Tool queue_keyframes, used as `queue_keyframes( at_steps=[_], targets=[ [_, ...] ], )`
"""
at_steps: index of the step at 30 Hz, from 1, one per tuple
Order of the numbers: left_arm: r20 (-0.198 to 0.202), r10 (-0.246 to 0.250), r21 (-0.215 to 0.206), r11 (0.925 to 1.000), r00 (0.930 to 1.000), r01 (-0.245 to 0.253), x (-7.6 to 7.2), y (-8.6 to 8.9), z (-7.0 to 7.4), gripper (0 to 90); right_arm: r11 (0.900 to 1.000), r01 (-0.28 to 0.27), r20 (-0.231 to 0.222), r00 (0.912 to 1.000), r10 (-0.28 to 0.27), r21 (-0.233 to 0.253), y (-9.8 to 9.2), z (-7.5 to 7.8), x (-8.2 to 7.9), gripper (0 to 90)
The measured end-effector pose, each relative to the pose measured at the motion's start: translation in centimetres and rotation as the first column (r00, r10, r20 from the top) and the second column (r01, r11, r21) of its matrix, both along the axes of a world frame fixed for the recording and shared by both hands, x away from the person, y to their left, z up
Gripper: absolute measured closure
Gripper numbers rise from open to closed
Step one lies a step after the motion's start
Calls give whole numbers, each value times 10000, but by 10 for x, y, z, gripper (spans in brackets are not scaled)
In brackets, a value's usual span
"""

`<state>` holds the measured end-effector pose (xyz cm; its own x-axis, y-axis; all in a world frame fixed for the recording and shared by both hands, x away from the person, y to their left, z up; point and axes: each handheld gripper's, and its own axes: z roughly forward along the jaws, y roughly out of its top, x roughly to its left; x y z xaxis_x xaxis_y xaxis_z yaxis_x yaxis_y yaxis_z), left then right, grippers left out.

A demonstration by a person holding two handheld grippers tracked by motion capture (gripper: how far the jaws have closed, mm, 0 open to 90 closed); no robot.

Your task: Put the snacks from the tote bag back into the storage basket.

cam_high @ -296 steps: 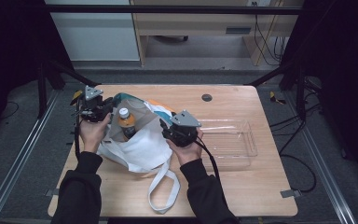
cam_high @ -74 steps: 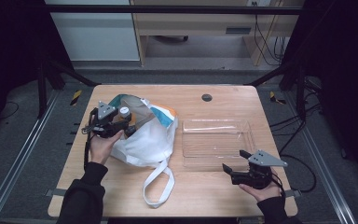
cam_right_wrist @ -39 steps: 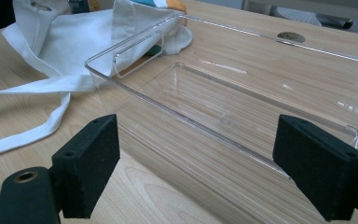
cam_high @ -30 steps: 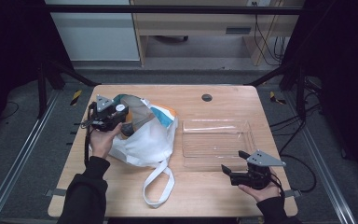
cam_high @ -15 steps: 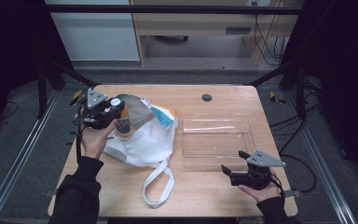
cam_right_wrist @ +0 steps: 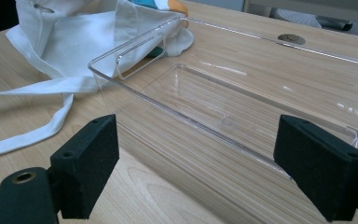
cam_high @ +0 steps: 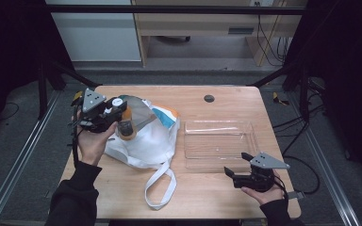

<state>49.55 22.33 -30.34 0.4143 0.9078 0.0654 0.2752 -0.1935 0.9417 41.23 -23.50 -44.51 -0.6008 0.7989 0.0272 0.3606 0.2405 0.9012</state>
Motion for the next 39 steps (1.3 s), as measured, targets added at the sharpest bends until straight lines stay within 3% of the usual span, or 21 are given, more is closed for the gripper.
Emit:
queue_keyframes(
  at_steps=[12,25,39],
  targets=[
    [175,-500,-51,9987,9986,501,-12,-13,5,588,10000,-47,-81,10000,47,-9,-2,-2,-6,142],
    [165,-940,-79,9955,9954,942,-13,-34,5,589,10000,-42,-79,10000,42,-10,-2,-2,-5,142],
    [298,-1538,-189,9878,9877,1544,-17,-62,11,589,10000,-35,-89,10000,35,0,-2,-2,-5,142]
  ],
)
